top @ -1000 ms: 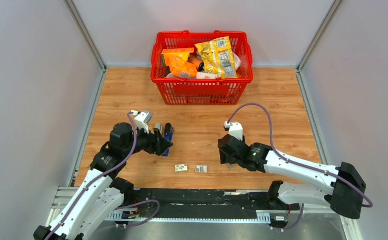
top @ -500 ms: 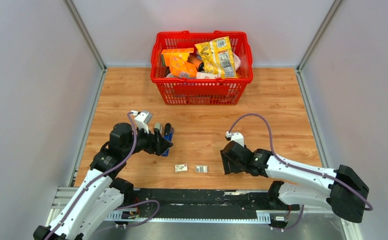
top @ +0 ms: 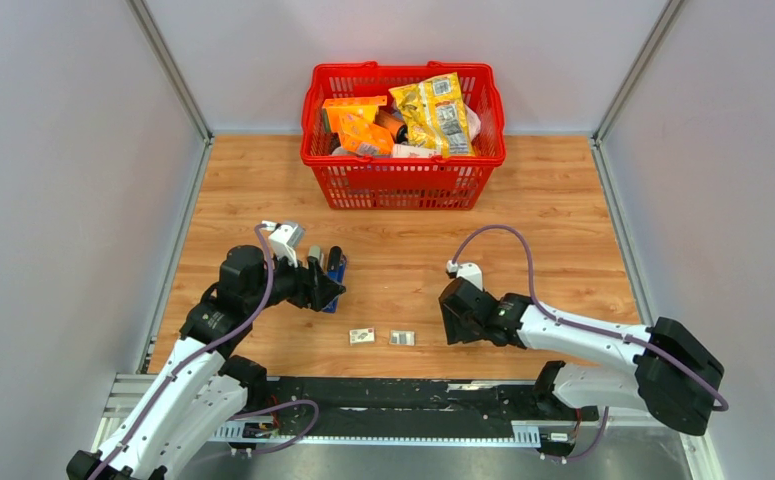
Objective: Unload the staples from the stapler
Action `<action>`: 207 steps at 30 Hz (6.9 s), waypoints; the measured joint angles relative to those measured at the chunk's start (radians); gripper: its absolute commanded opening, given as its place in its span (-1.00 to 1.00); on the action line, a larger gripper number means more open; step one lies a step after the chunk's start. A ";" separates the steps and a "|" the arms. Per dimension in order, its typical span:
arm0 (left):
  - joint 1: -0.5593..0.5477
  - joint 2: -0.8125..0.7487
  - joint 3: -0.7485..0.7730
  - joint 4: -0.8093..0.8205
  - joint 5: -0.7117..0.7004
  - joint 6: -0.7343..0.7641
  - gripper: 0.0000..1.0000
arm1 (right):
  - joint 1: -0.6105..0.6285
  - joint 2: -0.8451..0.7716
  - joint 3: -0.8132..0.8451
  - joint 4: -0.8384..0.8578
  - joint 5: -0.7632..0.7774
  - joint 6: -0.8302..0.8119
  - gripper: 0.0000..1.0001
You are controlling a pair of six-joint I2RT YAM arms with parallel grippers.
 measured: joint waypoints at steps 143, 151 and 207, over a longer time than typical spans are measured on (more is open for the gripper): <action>0.000 -0.028 0.000 0.007 0.053 -0.004 0.58 | 0.259 0.365 0.344 0.008 0.050 0.136 -0.45; 0.000 -0.027 0.000 0.007 0.053 -0.004 0.58 | 0.259 0.364 0.344 0.005 0.071 0.142 -0.44; -0.458 0.346 -0.186 -0.012 -0.495 -0.337 -1.00 | 0.255 0.234 0.227 0.040 0.114 0.251 -0.37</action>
